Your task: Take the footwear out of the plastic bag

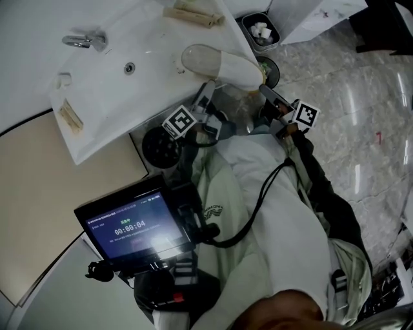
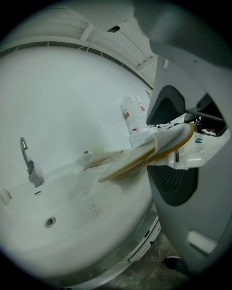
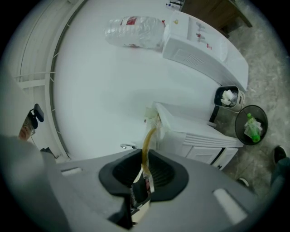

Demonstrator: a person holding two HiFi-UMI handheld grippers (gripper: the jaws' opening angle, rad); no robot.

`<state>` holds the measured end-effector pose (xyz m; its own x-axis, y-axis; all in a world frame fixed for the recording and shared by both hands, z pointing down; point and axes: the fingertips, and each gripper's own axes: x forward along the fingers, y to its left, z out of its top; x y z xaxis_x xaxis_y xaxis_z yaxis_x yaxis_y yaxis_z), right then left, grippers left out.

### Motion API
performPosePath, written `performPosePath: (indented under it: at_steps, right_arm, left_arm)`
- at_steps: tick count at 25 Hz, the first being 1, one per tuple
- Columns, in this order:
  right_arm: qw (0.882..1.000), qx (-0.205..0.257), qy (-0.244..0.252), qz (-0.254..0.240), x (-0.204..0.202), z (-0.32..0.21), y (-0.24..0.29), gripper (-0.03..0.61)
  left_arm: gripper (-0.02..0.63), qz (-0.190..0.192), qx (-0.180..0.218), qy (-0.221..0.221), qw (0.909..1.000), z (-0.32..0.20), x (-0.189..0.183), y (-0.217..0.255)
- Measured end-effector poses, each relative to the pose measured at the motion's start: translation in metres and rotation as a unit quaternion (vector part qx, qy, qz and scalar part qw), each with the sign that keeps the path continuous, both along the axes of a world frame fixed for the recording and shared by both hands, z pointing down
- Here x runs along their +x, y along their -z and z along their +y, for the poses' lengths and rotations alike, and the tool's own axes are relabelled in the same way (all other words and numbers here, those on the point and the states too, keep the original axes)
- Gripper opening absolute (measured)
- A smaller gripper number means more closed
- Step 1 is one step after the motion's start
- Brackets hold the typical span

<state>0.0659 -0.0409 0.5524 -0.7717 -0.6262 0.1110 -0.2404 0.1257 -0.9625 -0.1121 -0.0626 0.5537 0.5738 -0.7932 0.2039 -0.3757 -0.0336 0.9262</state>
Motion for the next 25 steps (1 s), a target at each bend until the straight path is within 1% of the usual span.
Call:
performPosePath:
  at_steps: [2,3,6,7,9,12,16,21,23,25]
  right_arm:
    - [1.0,-0.021,-0.009,0.009,0.004,-0.001,-0.01,0.051]
    - [1.0,-0.024,-0.011,0.015,0.006,-0.001,-0.012,0.051]
    - [1.0,-0.002,-0.003,0.029,0.005,-0.003,-0.013,0.054]
    - [1.0,0.003,0.001,0.026,0.003,-0.004,-0.013,0.054]
    - [1.0,0.009,0.008,0.018,-0.004,-0.005,-0.013,0.054]
    - [1.0,0.018,0.015,0.014,-0.01,-0.006,-0.012,0.054]
    - [1.0,0.016,0.023,0.01,-0.014,-0.005,-0.01,0.054]
    - [0.999,0.017,0.025,0.018,-0.014,-0.006,-0.009,0.051]
    - [0.999,0.038,0.028,0.014,-0.014,-0.007,0.002,0.044]
    - [0.998,0.058,0.022,0.001,-0.011,-0.007,0.015,0.043]
  left_arm:
    - [0.286,-0.011,0.001,0.005,0.9999,-0.003,0.0,-0.001]
    - [0.264,-0.018,0.004,0.006,0.9998,-0.005,0.0,0.0]
    - [0.187,-0.038,0.02,0.004,0.999,-0.013,-0.002,0.004]
    - [0.178,-0.043,0.026,0.002,0.9988,-0.016,-0.004,0.005]
    - [0.178,-0.048,0.033,-0.003,0.9983,-0.024,-0.005,0.006]
    - [0.18,-0.046,0.035,-0.012,0.9983,-0.033,-0.004,0.006]
    - [0.184,-0.038,0.033,-0.004,0.9987,-0.036,-0.006,0.005]
    - [0.192,-0.036,0.036,0.0,0.9987,-0.038,-0.005,0.005]
    - [0.211,-0.024,0.038,0.002,0.999,-0.032,-0.005,0.007]
    - [0.24,0.006,0.046,0.008,0.9989,-0.023,-0.006,0.011]
